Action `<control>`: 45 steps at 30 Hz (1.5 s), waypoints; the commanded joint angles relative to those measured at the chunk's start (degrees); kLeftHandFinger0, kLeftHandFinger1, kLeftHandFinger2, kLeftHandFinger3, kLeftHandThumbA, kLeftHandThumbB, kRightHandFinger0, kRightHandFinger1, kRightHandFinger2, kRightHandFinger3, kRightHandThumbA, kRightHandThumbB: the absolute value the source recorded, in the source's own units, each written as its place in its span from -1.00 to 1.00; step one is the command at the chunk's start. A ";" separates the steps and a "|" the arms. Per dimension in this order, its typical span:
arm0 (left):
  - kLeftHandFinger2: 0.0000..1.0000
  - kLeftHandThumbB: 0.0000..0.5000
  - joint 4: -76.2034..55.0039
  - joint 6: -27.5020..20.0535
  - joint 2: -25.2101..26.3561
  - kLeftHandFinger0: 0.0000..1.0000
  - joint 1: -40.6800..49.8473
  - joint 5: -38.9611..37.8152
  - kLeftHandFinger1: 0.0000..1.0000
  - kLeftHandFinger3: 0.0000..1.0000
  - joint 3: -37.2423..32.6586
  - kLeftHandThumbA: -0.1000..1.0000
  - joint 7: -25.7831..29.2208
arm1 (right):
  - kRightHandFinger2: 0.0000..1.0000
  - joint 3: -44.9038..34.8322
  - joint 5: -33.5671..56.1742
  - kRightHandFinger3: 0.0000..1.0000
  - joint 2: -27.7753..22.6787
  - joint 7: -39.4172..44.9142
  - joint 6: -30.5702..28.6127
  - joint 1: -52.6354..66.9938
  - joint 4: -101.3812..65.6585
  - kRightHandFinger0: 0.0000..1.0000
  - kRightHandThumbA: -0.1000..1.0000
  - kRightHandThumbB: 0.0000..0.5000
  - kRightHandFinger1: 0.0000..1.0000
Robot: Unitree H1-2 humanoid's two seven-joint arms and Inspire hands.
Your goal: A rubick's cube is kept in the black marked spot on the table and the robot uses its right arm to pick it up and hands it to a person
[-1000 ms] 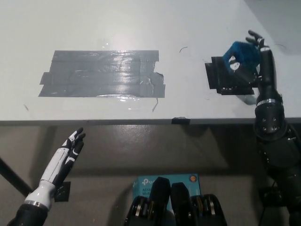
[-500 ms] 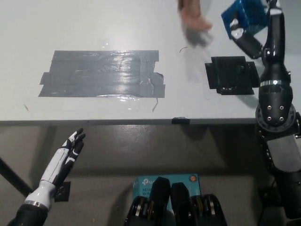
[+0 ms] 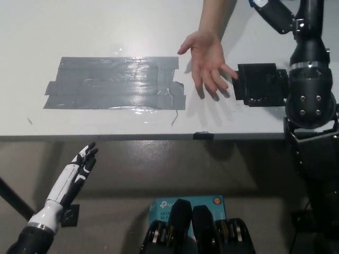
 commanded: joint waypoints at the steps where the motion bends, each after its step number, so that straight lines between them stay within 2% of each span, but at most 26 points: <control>1: 1.00 -0.29 -1.98 -1.37 1.64 1.00 -1.03 0.74 1.00 1.00 -0.08 1.00 -0.82 | 0.80 1.00 -1.42 0.99 1.01 0.69 -2.12 -8.50 7.24 -0.94 -1.00 -0.34 -0.07; 9: 1.00 -0.28 -2.13 -1.31 1.84 1.00 -1.70 1.33 1.00 1.00 -0.28 1.00 -0.93 | 0.78 3.92 -4.06 1.00 1.00 -1.65 -6.89 -17.67 27.01 -1.00 -1.00 -0.28 -0.15; 10: 1.00 -0.26 -2.14 -1.43 1.76 1.00 -1.78 1.34 1.00 1.00 -0.32 1.00 -0.92 | 0.75 4.39 -4.22 0.95 1.09 -2.40 -7.79 -19.45 31.53 -1.00 -1.00 -0.30 -0.14; 16: 1.00 -0.27 -2.04 -1.55 1.78 1.00 -2.23 1.08 1.00 1.00 -0.17 1.00 -1.10 | 0.78 5.23 -3.20 0.97 2.35 -3.02 -10.93 -24.09 45.93 -1.00 -1.00 -0.35 -0.11; 19: 1.00 -0.23 -1.89 -1.51 1.76 1.00 -2.43 1.00 1.00 1.00 -0.22 1.00 -1.20 | 0.76 5.80 -3.31 0.89 2.91 -3.63 -12.31 -25.43 50.92 -1.00 -1.00 -0.29 -0.11; 23: 1.00 -0.26 -1.91 -1.29 1.80 1.00 -2.45 1.04 1.00 1.00 -0.35 1.00 -1.37 | 0.63 6.16 -2.90 0.78 3.98 -3.64 -11.64 -26.57 57.15 -1.00 -1.00 -0.22 -0.23; 24: 1.00 -0.26 -1.91 -1.25 1.83 1.00 -2.43 1.25 1.00 1.00 -0.43 1.00 -1.32 | 0.60 6.30 -2.88 0.77 4.18 -3.73 -11.80 -26.60 58.59 -1.00 -1.00 -0.28 -0.26; 26: 1.00 -0.29 -1.80 -1.45 1.76 1.00 -2.44 1.13 1.00 1.00 -0.41 1.00 -1.33 | 0.37 6.25 -2.53 0.71 4.48 -3.47 -11.42 -26.34 60.99 -1.00 -1.00 -0.27 -0.41; 27: 1.00 -0.28 -1.95 -1.45 1.76 1.00 -2.42 1.26 1.00 1.00 -0.46 1.00 -1.30 | 0.35 5.95 -2.02 0.71 4.57 -2.98 -11.13 -26.18 62.24 -1.00 -1.00 -0.27 -0.44; 30: 1.00 -0.28 -1.79 -2.04 1.79 1.00 -2.33 1.16 1.00 1.00 -0.42 1.00 -1.34 | 0.56 5.46 -1.15 0.73 4.64 -1.80 -10.33 -25.36 64.61 -1.00 -1.00 -0.26 -0.32; 37: 1.00 -0.28 -1.62 -1.73 1.71 1.00 -2.76 1.39 1.00 1.00 -0.24 1.00 -1.45 | 0.59 5.90 -1.26 0.67 4.42 -1.33 -10.15 -24.42 65.85 -1.00 -1.00 -0.24 -0.27; 38: 1.00 -0.32 -1.41 -2.14 1.76 1.00 -2.79 1.62 1.00 1.00 -0.29 1.00 -1.32 | 0.86 6.02 -1.34 0.92 4.44 -1.03 -9.33 -24.41 65.94 -0.78 -1.00 0.02 0.02; 39: 1.00 -0.32 -1.24 -2.44 1.76 1.00 -2.81 1.76 1.00 1.00 -0.32 1.00 -1.23 | 1.00 5.84 -1.01 1.00 4.40 0.46 -8.36 -24.52 65.93 -0.20 -0.63 0.13 0.64; 40: 1.00 -0.32 -1.29 -2.38 1.73 1.00 -2.77 1.69 1.00 1.00 -0.30 1.00 -1.30 | 1.00 5.73 -0.58 1.00 4.15 3.70 -7.29 -24.81 65.94 0.83 -0.21 0.32 1.00; 41: 1.00 -0.33 -1.40 -2.23 1.71 1.00 -2.65 1.57 1.00 1.00 -0.29 1.00 -1.41 | 1.00 5.70 -0.29 1.00 3.91 6.17 -6.78 -24.97 65.86 1.00 0.02 0.62 1.00; 43: 1.00 -0.34 -1.53 -2.08 1.68 1.00 -2.49 1.45 1.00 1.00 -0.26 1.00 -1.55 | 1.00 5.76 -0.07 1.00 3.60 8.95 -6.27 -25.15 65.65 1.00 0.12 0.83 1.00; 45: 1.00 -0.37 -1.55 -2.18 1.65 1.00 -2.52 1.26 1.00 1.00 -0.24 1.00 -1.67 | 1.00 6.26 -0.65 1.00 3.35 8.42 -6.26 -25.14 65.24 1.00 0.38 0.98 1.00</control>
